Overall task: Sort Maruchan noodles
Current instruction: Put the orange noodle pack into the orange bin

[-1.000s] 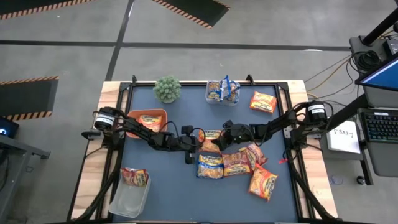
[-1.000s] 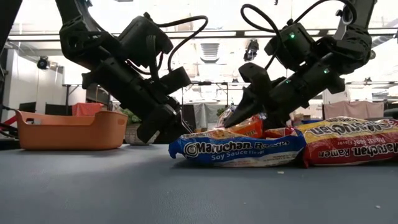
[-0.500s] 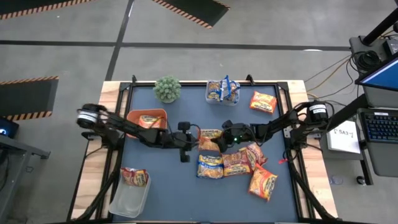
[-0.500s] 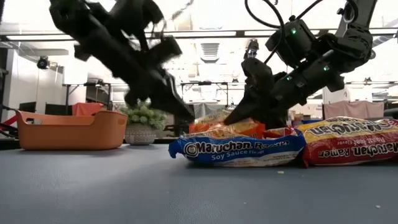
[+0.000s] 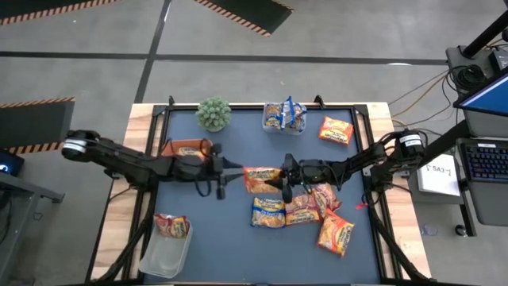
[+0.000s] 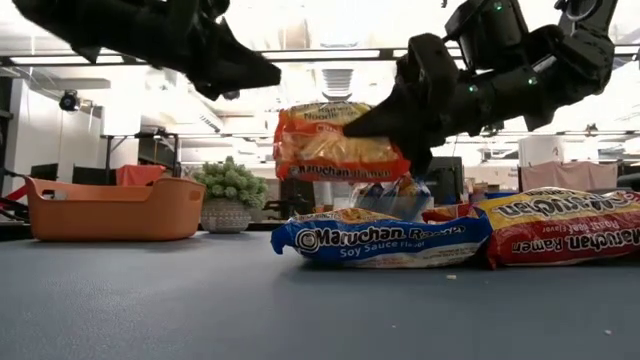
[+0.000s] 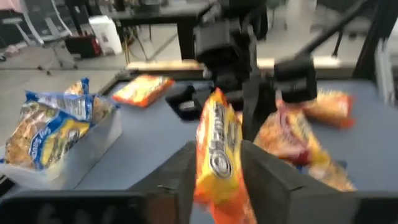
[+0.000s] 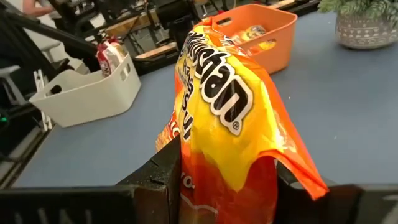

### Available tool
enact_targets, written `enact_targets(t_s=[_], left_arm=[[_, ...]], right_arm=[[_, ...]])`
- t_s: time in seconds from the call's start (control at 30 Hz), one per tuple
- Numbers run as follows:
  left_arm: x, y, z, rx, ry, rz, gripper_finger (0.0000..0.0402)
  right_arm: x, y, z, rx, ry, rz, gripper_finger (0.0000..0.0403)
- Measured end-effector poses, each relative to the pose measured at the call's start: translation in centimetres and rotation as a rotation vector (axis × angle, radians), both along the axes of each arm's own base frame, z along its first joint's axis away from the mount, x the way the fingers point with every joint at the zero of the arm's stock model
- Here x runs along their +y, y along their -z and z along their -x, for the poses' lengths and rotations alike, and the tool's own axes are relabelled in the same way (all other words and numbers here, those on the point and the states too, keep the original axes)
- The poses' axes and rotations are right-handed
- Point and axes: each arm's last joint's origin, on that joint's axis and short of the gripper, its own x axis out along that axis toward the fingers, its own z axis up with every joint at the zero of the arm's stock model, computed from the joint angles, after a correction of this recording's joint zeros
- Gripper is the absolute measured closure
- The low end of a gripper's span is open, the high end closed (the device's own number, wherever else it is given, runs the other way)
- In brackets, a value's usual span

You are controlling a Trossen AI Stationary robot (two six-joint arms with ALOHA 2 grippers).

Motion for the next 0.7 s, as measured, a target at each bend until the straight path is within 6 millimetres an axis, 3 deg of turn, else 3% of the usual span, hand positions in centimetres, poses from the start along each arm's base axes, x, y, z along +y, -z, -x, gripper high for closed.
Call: enact_targets(t_s=[0.33, 0.47, 0.7], left_arm=[[0.0, 2.7, -0.3, -0.226, -0.006, 0.094, 0.014], [-0.2, 4.1, -1.5, -0.247, -0.007, 0.115, 0.0124], [-0.4, 5.8, -3.2, -0.234, -0.009, 0.119, 0.0134]], right_arm=[[0.6, -0.3, -0.2, -0.017, -0.036, 0.074, 0.0281], [0.7, -0.4, -0.3, -0.021, -0.037, 0.084, 0.0282], [0.7, -0.4, -0.3, -0.021, -0.038, 0.084, 0.0281]])
